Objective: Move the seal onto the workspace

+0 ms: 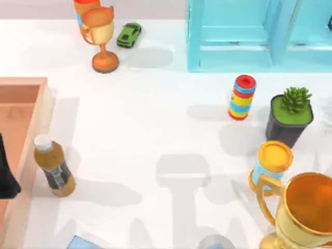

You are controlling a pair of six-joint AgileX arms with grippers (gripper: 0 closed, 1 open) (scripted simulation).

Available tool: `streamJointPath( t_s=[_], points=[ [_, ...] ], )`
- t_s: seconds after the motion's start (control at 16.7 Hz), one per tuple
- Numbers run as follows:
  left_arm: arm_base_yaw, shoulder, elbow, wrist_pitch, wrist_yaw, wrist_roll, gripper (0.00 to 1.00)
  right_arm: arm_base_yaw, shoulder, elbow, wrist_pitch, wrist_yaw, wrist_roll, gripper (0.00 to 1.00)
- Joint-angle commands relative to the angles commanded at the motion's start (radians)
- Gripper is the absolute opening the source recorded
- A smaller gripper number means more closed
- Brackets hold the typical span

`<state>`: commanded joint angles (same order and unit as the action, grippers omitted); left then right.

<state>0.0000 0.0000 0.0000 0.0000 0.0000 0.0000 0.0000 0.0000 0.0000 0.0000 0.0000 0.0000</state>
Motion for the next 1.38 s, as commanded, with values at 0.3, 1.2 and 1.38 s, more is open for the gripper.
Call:
streamJointPath(
  t_s=[0.3,1.2,1.38],
  points=[
    [0.019,0.065,0.063,-0.061,0.0,0.02,1.0,0.0,0.0,0.0,0.0,0.0,0.0,1.0],
    [0.259,1.3,0.98,-0.938,-0.001,0.276,1.0,0.0,0.0,0.0,0.0,0.0,0.0,1.0],
    [0.3,1.493,1.132,-1.084,-0.002,0.319,1.0,0.0,0.0,0.0,0.0,0.0,0.0,1.0]
  ],
)
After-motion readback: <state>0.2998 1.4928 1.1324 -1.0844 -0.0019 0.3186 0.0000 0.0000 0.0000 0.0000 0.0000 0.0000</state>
